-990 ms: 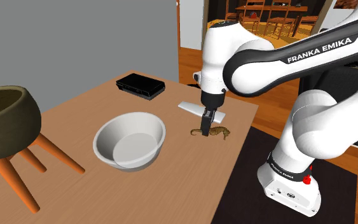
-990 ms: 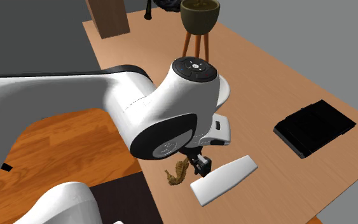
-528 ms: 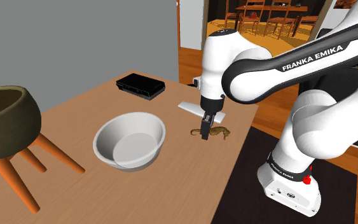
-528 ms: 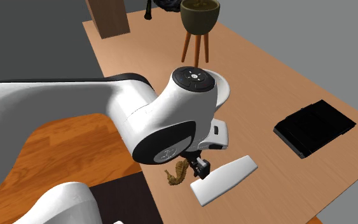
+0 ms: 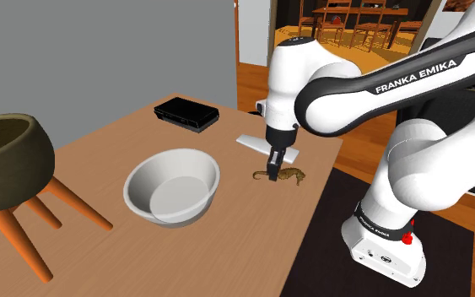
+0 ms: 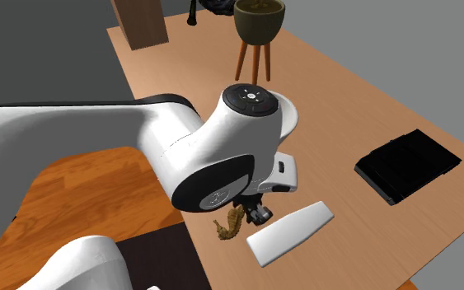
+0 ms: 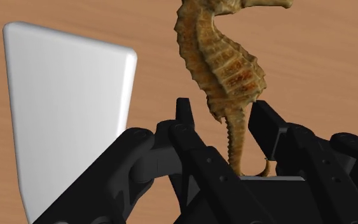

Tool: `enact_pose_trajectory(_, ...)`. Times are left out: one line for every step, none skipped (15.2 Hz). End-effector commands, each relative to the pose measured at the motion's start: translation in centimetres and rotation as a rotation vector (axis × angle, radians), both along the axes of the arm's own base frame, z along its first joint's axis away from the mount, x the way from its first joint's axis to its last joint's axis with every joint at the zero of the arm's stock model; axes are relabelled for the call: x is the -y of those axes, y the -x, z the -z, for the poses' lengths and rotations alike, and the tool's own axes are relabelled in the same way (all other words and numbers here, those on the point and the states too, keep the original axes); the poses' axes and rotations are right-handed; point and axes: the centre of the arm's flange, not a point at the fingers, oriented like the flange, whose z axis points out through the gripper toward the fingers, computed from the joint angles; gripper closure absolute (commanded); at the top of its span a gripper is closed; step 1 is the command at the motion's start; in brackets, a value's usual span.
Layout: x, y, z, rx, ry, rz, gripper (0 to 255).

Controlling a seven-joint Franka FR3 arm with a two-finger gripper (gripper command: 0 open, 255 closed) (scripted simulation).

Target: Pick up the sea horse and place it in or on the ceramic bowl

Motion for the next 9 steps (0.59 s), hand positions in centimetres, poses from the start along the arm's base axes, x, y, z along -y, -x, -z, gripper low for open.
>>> enact_pose_trajectory(-0.1, 0.2, 0.4, -0.013, -0.008, 0.004, 255)
enact_pose_trajectory(-0.1, 0.1, 0.5, -0.013, -0.008, 0.004, 255)
enact_pose_trajectory(-0.1, 0.2, 0.4, -0.013, -0.008, 0.004, 255)
enact_pose_trajectory(0.0, 0.1, 0.3, -0.013, -0.008, 0.004, 255)
enact_pose_trajectory(-0.1, 0.2, 0.4, -0.013, -0.008, 0.004, 255)
enact_pose_trajectory(-0.1, 0.2, -0.1, -0.013, -0.008, 0.004, 255)
enact_pose_trajectory(-0.1, 0.2, -0.7, -0.013, -0.008, 0.004, 255)
enact_pose_trajectory(-0.1, 0.2, -1.2, -0.013, -0.008, 0.004, 255)
enact_pose_trajectory(-0.1, 0.2, -1.7, -0.013, -0.008, 0.004, 255)
